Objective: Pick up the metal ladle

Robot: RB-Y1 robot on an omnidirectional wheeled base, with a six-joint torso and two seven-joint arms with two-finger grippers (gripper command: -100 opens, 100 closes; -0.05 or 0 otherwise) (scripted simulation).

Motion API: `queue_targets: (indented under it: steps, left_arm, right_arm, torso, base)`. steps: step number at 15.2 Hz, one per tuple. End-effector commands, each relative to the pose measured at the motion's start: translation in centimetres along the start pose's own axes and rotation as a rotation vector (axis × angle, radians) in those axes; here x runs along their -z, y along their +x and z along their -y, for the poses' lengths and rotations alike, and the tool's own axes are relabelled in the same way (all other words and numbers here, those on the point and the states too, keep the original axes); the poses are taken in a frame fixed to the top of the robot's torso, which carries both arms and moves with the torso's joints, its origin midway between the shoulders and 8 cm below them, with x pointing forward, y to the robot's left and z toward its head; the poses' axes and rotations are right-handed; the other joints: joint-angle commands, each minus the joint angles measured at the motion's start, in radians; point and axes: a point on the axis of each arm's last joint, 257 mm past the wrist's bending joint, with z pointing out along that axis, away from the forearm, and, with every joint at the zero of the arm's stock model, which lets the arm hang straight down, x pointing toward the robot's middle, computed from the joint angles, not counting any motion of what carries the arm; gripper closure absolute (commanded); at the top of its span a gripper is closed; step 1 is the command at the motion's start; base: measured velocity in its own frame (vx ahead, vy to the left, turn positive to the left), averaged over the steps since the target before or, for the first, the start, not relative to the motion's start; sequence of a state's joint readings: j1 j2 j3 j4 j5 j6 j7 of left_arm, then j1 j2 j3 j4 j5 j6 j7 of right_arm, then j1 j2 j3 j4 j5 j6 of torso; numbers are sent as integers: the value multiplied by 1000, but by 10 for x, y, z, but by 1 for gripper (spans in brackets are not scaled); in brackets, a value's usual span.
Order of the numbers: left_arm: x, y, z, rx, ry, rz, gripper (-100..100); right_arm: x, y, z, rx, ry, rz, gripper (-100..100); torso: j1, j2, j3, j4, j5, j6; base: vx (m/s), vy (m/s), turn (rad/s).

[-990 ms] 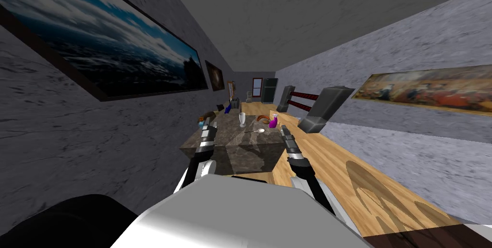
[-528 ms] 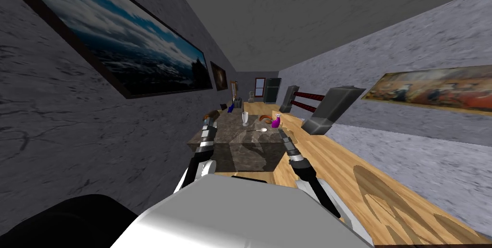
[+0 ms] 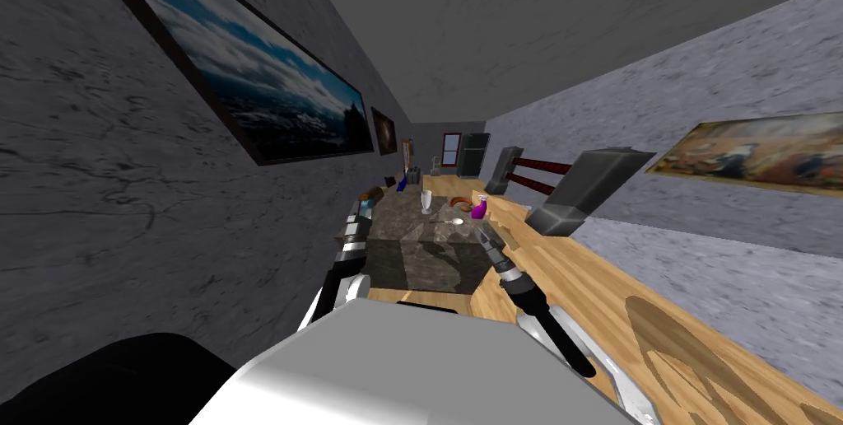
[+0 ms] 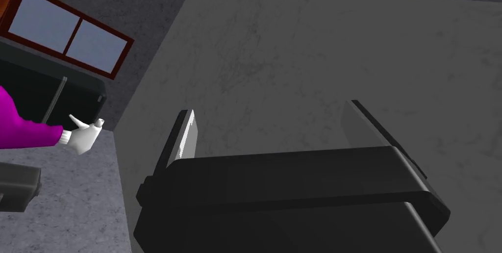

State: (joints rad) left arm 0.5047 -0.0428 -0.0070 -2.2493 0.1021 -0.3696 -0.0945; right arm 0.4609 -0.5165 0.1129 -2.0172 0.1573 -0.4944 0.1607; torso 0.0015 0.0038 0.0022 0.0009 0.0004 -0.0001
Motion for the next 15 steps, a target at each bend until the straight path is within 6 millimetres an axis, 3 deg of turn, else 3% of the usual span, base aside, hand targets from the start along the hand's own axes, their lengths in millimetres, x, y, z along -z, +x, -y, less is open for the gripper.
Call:
queue_targets:
  steps: [1,3,4,6,10,15]
  left_arm:
    - [0,0,0,0,0,0,0]
    - [0,0,0,0,0,0,0]
    - [0,0,0,0,0,0,0]
    - [0,0,0,0,0,0,0]
    - [0,0,0,0,0,0,0]
    - [0,0,0,0,0,0,0]
  right_arm:
    - [7,12,10,38,1,-62,-100]
    - [9,13,11,55,-2,-85,-100]
    - [15,22,20,79,1,-129,-100]
    - [17,22,21,99,-2,-156,-100]
    - [36,40,42,166,4,-275,-100]
    - [52,45,58,231,5,-377,-100]
  torso:
    - [0,0,0,0,0,0]
    - [1,0,0,0,0,0]
    - [0,0,0,0,0,0]
    - [1,1,0,0,0,0]
    - [0,0,0,0,0,0]
    - [1,0,0,0,0,-1]
  base:
    - [-57,39,162]
    - [-50,38,111]
    - [-56,41,462]
    - [-55,43,-49]
    - [-44,40,153]
    - [-43,43,165]
